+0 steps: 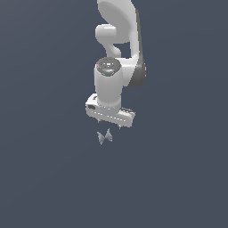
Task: Pick up the object and move it to a goal position.
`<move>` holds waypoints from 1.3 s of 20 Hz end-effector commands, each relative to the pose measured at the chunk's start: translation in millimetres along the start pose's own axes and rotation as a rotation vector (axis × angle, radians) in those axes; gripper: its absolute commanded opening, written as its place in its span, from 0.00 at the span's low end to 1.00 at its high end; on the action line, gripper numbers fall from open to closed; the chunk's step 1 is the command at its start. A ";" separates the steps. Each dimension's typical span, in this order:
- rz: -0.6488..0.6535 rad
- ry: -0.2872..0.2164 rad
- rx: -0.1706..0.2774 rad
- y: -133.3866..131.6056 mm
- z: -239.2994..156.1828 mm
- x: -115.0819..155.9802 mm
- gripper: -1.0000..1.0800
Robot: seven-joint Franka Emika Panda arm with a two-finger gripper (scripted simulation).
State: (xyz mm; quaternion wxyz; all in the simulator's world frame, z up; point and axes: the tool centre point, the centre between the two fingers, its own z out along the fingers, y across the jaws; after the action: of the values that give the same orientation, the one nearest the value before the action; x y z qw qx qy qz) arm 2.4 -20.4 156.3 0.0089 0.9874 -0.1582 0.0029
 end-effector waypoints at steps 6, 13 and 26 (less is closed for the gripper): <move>0.233 -0.007 0.008 5.0 16.0 3.9 0.96; 0.449 -0.012 0.012 10.4 30.5 7.5 0.96; 0.806 -0.016 0.012 20.7 53.7 13.2 0.96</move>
State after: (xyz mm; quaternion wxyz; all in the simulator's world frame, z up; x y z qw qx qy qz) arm 8.3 -44.0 105.1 0.0000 0.8554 -0.5180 -0.0008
